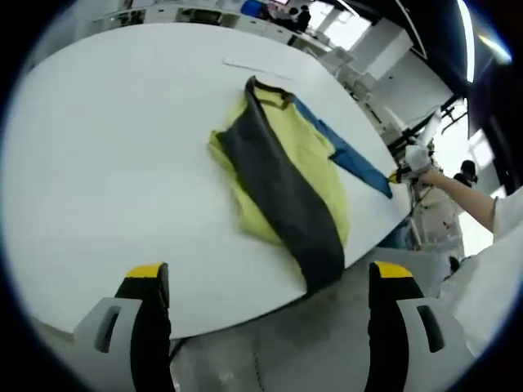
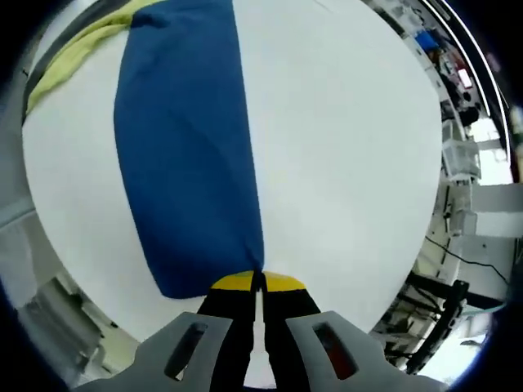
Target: Fold the garment on the visible template until the final outline fits inside the template.
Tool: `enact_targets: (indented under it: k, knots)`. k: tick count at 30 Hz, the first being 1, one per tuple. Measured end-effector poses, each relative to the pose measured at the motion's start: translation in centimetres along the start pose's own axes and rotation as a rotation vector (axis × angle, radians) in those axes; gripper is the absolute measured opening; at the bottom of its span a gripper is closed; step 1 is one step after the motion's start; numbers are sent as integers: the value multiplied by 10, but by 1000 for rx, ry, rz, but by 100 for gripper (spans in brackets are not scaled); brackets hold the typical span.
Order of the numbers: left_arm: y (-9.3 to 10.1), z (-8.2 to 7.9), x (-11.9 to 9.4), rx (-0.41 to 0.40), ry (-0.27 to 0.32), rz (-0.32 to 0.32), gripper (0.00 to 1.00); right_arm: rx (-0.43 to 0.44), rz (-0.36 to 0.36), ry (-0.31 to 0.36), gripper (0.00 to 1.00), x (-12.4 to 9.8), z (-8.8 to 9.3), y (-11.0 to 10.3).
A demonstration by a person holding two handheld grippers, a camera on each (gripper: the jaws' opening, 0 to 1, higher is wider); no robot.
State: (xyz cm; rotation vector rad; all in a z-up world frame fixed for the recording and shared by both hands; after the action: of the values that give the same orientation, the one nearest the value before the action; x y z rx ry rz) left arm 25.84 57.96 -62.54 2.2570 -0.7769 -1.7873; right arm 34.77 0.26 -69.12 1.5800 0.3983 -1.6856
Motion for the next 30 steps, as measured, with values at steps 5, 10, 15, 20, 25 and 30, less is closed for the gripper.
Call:
enact_targets:
  k: [5,10,15,20,25,30]
  knots:
    - [-1,-4,2,0,-5,-2,98,-9,10,-19,3,1,-2,11]
    - [-2,-5,3,-2,-11,-6,98,-12,16,-21,3,3,-5,19]
    - [-2,-6,4,-4,-20,-8,98,-9,14,-27,3,8,-6,24]
    - [-3,-8,7,-5,-27,-11,98,-18,26,-28,3,9,-9,34]
    - [-2,-11,10,-5,-33,-7,97,-20,36,-31,3,10,-11,44]
    - [-3,-12,12,-8,-39,-6,97,-25,46,-37,3,11,-13,53]
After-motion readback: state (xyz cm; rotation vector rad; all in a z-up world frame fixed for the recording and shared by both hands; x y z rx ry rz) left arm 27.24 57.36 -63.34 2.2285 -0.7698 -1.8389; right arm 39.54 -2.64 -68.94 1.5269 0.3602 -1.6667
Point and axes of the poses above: the point that each gripper's makers call its tool centre point, and the gripper's own axes: x roughly forward along the fingers, y roughly to its right, z roughly out of its underside, the point moved 7 cm from there along -x, roughly backward along the fingers, and after that the axes turned 12 degrees about -y, right-handed, at the moved point
